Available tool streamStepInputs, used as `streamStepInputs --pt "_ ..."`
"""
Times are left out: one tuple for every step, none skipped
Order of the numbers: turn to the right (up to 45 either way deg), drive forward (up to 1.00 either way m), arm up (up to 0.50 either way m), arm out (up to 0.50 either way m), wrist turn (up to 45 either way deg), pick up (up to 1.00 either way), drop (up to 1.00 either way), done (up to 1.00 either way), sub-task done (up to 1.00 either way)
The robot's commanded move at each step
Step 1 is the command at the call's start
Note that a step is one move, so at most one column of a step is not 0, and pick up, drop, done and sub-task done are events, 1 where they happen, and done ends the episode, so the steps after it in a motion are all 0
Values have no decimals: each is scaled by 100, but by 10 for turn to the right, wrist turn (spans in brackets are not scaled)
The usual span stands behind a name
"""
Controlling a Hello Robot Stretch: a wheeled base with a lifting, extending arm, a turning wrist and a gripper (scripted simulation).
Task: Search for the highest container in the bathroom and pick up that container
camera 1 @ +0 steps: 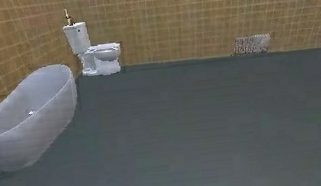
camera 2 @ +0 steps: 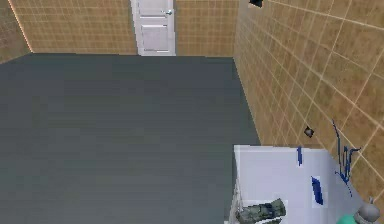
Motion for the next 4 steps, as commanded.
streamStepInputs --pt "0 20 0 0 0 0 0 0 0" --pt "-450 0 0 0 0 0 0 0 0" --pt "-390 0 0 0 0 0 0 0 0" --pt "0 30 0 0 0 0 0 0 0"
